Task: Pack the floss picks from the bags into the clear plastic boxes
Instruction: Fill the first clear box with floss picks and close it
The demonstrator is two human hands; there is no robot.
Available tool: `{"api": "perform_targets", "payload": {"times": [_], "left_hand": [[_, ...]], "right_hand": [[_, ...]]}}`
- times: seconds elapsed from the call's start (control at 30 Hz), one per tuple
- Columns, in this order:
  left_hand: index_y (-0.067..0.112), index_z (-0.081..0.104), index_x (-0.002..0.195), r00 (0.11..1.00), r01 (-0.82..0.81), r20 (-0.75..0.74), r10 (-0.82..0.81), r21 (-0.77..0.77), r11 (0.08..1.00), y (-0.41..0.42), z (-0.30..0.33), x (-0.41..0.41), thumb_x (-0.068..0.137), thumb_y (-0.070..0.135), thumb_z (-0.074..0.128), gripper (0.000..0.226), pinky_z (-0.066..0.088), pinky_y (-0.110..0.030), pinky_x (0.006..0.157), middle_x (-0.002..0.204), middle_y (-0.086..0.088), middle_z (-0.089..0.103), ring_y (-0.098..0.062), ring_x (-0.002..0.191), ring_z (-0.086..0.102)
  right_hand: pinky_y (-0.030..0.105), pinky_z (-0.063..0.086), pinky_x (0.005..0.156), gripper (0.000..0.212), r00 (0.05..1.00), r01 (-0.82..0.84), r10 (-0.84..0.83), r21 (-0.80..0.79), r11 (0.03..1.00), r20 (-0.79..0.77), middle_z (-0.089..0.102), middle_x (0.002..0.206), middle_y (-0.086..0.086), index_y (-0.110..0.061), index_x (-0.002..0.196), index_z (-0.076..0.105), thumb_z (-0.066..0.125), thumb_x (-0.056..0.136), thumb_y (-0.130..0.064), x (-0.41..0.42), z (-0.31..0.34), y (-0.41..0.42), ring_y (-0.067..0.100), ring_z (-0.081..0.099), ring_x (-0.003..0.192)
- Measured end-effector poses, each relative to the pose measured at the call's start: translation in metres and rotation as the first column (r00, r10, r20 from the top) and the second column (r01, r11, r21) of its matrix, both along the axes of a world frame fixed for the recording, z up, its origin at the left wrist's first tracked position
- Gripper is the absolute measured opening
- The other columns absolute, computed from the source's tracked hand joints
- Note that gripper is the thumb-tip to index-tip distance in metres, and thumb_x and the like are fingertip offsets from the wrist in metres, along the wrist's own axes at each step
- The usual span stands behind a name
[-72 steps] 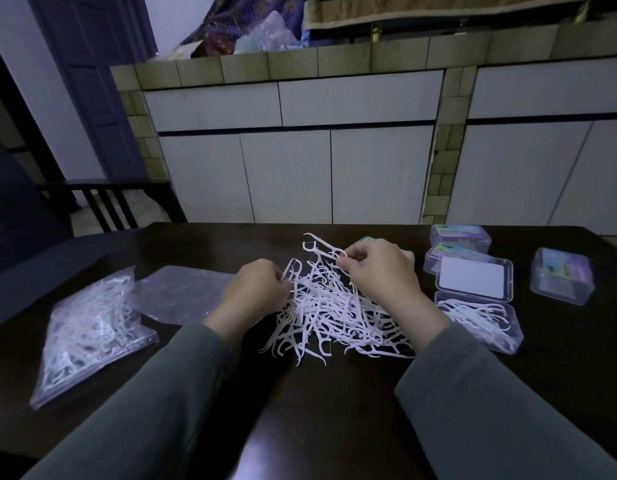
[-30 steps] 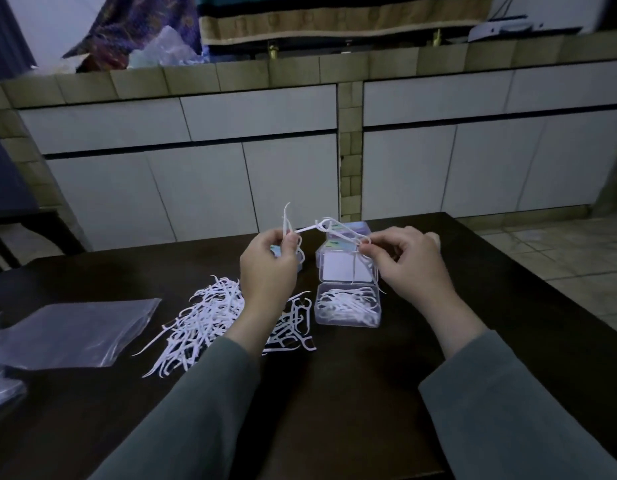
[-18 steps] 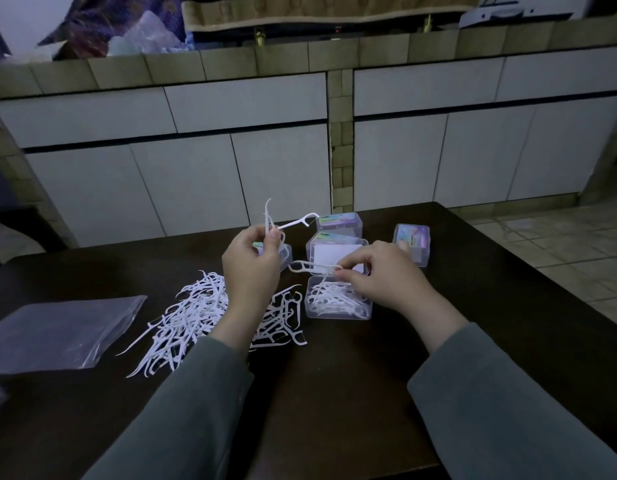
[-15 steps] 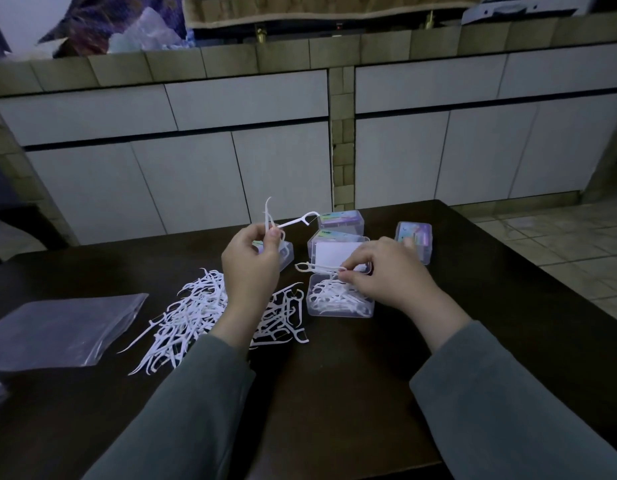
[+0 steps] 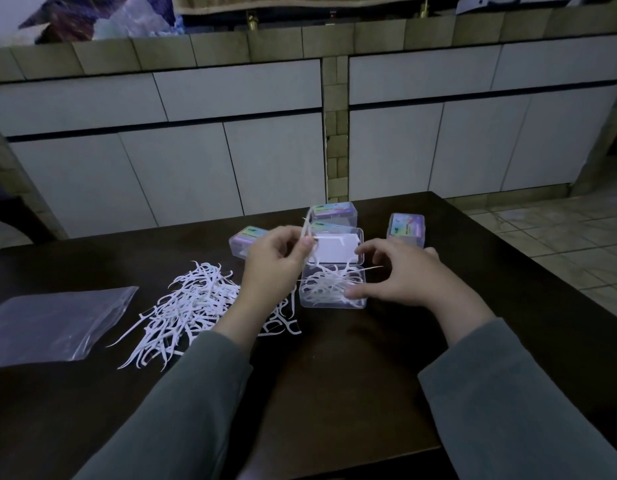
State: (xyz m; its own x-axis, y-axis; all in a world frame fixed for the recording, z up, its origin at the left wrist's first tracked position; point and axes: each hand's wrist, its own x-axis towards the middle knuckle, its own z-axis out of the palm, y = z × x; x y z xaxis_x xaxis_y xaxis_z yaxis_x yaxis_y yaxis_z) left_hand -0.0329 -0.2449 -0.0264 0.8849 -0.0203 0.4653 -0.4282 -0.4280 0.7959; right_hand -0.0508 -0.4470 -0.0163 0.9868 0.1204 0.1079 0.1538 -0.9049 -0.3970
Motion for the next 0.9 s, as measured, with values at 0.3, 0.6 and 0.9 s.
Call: {"api": "perform_targets", "payload": {"times": [0.3, 0.6, 0.9], "left_hand": [[0.023, 0.069, 0.114, 0.998, -0.032, 0.058, -0.016, 0.731, 0.682, 0.002, 0.003, 0.004, 0.094, 0.037, 0.056, 0.028, 0.043, -0.03, 0.077, 0.107, 0.006, 0.061, -0.012, 0.101, 0.047], [0.034, 0.068, 0.115, 0.994, 0.112, -0.058, -0.098, 0.621, 0.776, 0.003, 0.01, 0.0, 0.09, 0.039, 0.062, 0.026, 0.047, -0.036, 0.089, 0.103, 0.017, 0.054, -0.008, 0.106, 0.047], [0.031, 0.071, 0.109, 0.998, 0.06, -0.037, -0.05, 0.763, 0.643, -0.004, 0.013, 0.002, 0.089, 0.039, 0.063, 0.022, 0.047, -0.031, 0.085, 0.116, 0.009, 0.064, -0.01, 0.108, 0.05]], "right_hand": [[0.041, 0.026, 0.105, 0.082, 0.988, 0.015, 0.004, 0.118, 0.993, -0.156, 0.046, 0.14, -0.015, -0.045, 0.138, 0.039, 0.074, 0.067, -0.065, 0.002, -0.01, -0.003, 0.021, 0.032, 0.132], [0.044, 0.032, 0.105, 0.068, 0.989, -0.045, 0.071, 0.199, 0.979, -0.127, 0.058, 0.119, -0.018, -0.043, 0.126, 0.049, 0.077, 0.066, -0.061, 0.002, -0.013, -0.002, 0.01, 0.048, 0.111], [0.041, 0.032, 0.104, 0.072, 0.989, -0.069, 0.092, 0.19, 0.979, -0.115, 0.055, 0.122, -0.018, -0.044, 0.131, 0.044, 0.077, 0.068, -0.059, 0.003, -0.015, -0.002, 0.011, 0.047, 0.111]]}}
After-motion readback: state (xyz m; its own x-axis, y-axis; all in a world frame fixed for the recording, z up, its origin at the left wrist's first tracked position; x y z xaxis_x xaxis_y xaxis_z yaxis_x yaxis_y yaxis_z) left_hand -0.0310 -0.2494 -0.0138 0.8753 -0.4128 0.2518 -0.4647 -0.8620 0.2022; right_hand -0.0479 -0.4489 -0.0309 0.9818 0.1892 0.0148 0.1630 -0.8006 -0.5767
